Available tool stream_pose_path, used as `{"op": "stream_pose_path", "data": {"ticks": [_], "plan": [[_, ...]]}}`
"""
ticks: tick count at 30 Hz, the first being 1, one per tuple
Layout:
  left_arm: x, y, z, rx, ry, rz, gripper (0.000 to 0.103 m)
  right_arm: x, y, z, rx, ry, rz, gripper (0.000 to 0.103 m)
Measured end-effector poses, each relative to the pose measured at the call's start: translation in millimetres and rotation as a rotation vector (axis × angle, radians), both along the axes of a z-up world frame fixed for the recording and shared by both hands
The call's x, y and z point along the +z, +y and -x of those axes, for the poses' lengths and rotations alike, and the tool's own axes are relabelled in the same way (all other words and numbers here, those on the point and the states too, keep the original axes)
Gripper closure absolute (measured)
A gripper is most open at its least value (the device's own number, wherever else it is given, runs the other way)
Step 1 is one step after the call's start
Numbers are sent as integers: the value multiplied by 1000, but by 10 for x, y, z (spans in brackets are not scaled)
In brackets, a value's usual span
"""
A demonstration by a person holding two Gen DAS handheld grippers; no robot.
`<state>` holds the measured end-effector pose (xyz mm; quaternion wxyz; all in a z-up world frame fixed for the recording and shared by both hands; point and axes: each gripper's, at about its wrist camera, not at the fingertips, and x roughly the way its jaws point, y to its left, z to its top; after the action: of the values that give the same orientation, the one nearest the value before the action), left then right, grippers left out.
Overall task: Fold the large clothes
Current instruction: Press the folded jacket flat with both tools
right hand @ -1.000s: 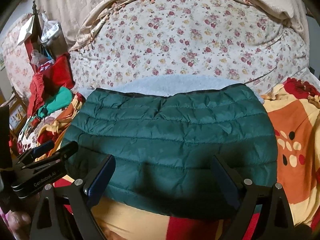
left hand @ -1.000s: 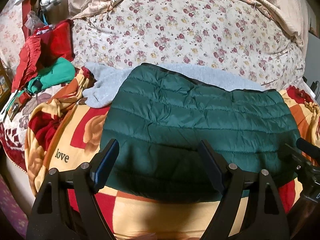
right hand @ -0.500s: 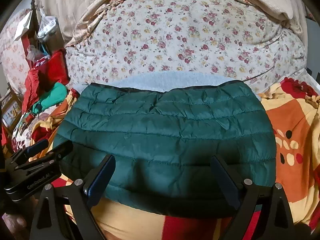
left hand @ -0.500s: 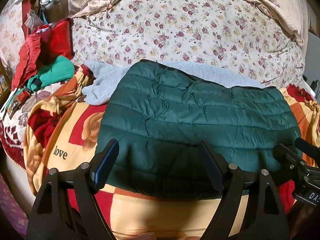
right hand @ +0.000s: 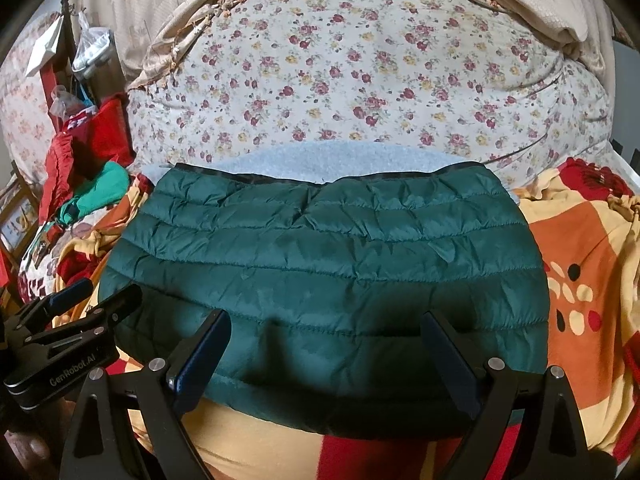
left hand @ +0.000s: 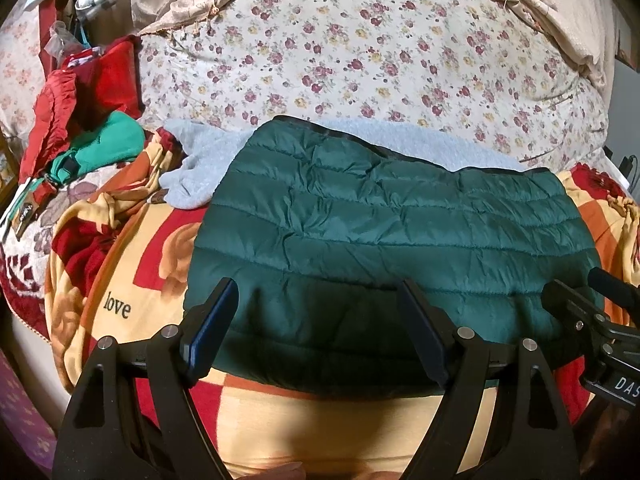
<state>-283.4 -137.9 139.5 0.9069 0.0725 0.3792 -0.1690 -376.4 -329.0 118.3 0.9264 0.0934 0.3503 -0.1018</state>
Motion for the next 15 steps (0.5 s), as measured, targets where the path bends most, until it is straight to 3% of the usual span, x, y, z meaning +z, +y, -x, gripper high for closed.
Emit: {"op": "stream_pose_path", "data": {"ticks": [15], "plan": [[-24, -49, -43, -7, 12, -5, 21, 0, -32, -49, 0, 11, 13, 8]]}}
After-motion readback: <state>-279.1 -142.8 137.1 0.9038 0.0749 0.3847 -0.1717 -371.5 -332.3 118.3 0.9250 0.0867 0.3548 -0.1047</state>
